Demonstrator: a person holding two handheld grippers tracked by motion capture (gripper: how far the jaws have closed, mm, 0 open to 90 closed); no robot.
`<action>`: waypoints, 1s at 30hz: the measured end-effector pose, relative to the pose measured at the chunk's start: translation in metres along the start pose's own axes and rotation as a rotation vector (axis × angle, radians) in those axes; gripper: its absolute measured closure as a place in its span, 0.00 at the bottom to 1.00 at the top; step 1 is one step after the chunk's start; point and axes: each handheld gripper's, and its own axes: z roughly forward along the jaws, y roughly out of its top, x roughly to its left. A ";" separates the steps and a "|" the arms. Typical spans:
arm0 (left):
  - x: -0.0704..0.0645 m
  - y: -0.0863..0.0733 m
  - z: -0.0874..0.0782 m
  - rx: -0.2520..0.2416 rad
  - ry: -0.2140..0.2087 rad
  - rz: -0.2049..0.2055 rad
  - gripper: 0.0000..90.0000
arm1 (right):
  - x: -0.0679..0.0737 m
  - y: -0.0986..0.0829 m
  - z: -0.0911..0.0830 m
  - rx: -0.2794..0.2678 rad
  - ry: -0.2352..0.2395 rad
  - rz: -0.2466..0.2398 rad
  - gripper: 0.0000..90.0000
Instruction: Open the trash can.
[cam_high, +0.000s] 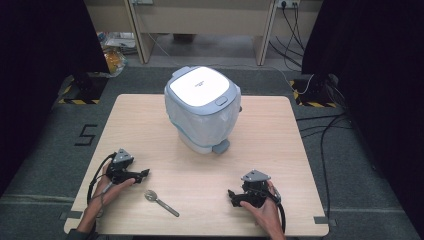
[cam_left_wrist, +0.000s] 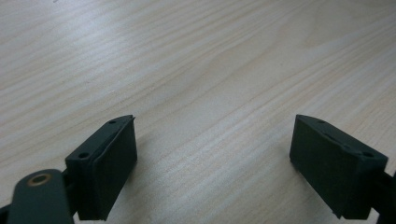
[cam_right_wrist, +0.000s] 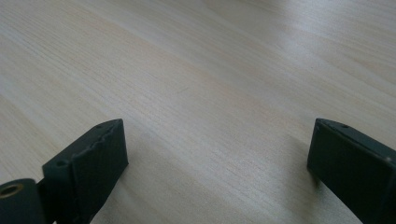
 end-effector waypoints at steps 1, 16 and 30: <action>0.000 0.000 0.000 0.000 0.000 0.000 0.16 | -0.001 0.000 0.000 -0.001 0.002 -0.002 0.07; -0.001 0.001 0.000 0.004 0.019 -0.008 0.15 | -0.006 0.000 -0.001 -0.025 -0.010 0.012 0.17; 0.000 0.001 0.001 0.001 0.012 -0.006 0.15 | -0.018 0.015 -0.005 -0.095 -0.013 -0.012 0.38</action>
